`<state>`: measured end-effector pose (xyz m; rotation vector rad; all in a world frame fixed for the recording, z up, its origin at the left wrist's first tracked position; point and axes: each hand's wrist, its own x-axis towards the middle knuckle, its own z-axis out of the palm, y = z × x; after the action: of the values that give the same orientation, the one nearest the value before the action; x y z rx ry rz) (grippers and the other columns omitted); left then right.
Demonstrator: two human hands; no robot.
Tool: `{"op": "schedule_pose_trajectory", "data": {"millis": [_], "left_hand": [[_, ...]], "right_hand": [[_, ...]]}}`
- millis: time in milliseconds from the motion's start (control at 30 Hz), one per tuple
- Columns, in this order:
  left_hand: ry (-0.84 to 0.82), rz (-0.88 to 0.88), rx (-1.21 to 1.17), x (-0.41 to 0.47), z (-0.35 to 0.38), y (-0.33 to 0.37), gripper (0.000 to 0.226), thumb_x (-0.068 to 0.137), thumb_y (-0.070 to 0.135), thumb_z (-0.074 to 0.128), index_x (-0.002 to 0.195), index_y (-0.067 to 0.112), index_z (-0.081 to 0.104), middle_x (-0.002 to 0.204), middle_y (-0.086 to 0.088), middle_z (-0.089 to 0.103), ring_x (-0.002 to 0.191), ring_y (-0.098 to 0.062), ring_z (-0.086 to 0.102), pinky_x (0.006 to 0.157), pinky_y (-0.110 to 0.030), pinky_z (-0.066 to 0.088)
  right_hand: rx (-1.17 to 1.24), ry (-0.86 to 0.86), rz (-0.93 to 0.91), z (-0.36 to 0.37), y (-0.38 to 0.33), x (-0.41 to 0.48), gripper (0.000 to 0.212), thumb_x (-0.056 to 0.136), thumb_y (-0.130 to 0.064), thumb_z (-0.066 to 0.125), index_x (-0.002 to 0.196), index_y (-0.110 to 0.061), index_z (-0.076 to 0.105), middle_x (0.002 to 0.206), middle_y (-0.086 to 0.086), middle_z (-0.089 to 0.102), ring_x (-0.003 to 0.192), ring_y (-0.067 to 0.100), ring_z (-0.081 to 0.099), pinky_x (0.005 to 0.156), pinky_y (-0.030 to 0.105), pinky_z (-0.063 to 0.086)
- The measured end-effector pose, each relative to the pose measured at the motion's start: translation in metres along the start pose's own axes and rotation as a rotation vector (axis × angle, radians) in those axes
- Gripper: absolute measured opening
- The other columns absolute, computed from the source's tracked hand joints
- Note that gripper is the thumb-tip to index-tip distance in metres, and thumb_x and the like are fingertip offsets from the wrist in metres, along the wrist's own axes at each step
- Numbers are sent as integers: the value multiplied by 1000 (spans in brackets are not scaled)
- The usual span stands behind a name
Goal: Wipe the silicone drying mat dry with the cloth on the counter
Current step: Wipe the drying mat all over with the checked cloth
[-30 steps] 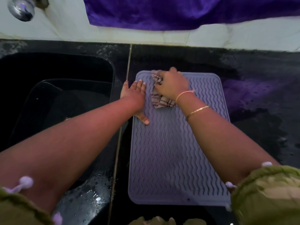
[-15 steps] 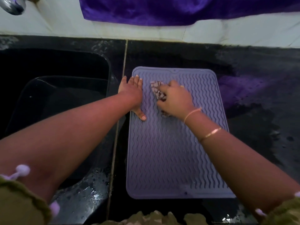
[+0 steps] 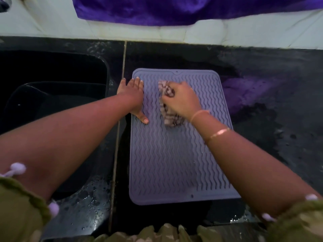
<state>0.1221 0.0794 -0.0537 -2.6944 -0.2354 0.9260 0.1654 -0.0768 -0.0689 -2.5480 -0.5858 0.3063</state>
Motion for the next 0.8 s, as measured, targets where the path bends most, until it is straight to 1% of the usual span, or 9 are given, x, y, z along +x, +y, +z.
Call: {"op": "schedule_pose_trajectory", "data": {"millis": [100, 200, 367, 500, 567, 633, 700, 733, 800], "left_hand": [[13, 2, -20, -1, 1, -1, 151, 45, 84, 60, 147, 2, -17, 157, -13, -14, 146, -27, -8, 116, -49, 0], [37, 7, -28, -1, 3, -2, 151, 45, 84, 60, 147, 2, -15, 158, -13, -12, 146, -27, -6, 116, -50, 0], [27, 7, -48, -4, 2, -2, 150, 47, 83, 61, 147, 1, -15, 158, -13, -13, 146, -27, -7, 116, -50, -1], [43, 3, -62, -6, 4, 0, 147, 50, 81, 62, 147, 3, -16, 158, -12, -14, 146, -26, -8, 116, -52, -3], [55, -6, -50, -9, 7, 1, 142, 55, 80, 61, 148, 5, -15, 158, -13, -13, 146, -27, -8, 115, -54, -4], [101, 21, 0, -16, 9, 3, 128, 64, 78, 57, 150, 10, -10, 157, -16, -13, 146, -30, -7, 115, -55, -3], [196, 92, 28, -29, 15, 7, 106, 77, 69, 54, 151, 20, -4, 157, -18, -12, 145, -32, 0, 116, -54, 1], [248, 136, 18, -37, 21, 9, 95, 84, 61, 52, 151, 24, -2, 157, -18, -10, 145, -32, 6, 116, -53, 4], [295, 233, 9, -57, 38, 17, 78, 92, 40, 50, 152, 25, 2, 158, -17, -6, 144, -29, 14, 115, -51, 8]], "right_hand": [[-86, -13, 59, 14, 0, 6, 56, 80, -43, 61, 131, -27, 46, 126, 13, 43, 112, 35, 52, 91, 41, 45], [-177, 11, 6, 23, 0, -22, 55, 77, -41, 63, 127, -23, 47, 118, 14, 44, 108, 38, 49, 86, 41, 46], [-177, -90, -66, 22, 5, -94, 55, 75, -46, 63, 123, -23, 48, 108, 10, 44, 97, 34, 52, 75, 36, 46], [-266, -142, -151, 23, 10, -148, 51, 72, -49, 60, 114, -22, 50, 101, 7, 44, 94, 30, 52, 63, 30, 37], [-230, -175, -107, 21, 9, -150, 49, 72, -50, 60, 113, -25, 51, 100, 5, 44, 94, 29, 53, 64, 29, 37], [-68, -186, -26, 13, 6, -136, 48, 73, -47, 63, 116, -30, 52, 102, 1, 43, 94, 27, 56, 69, 28, 40], [58, -145, -14, 6, 5, -115, 55, 77, -42, 64, 128, -36, 45, 117, 1, 37, 107, 29, 53, 82, 31, 44], [104, -129, -13, 3, 4, -104, 61, 80, -41, 63, 135, -38, 36, 132, 5, 30, 119, 33, 47, 93, 36, 44], [153, -144, 26, -2, 1, -83, 72, 83, -46, 61, 142, -39, 21, 152, 7, 7, 136, 38, 26, 109, 47, 30]]}}
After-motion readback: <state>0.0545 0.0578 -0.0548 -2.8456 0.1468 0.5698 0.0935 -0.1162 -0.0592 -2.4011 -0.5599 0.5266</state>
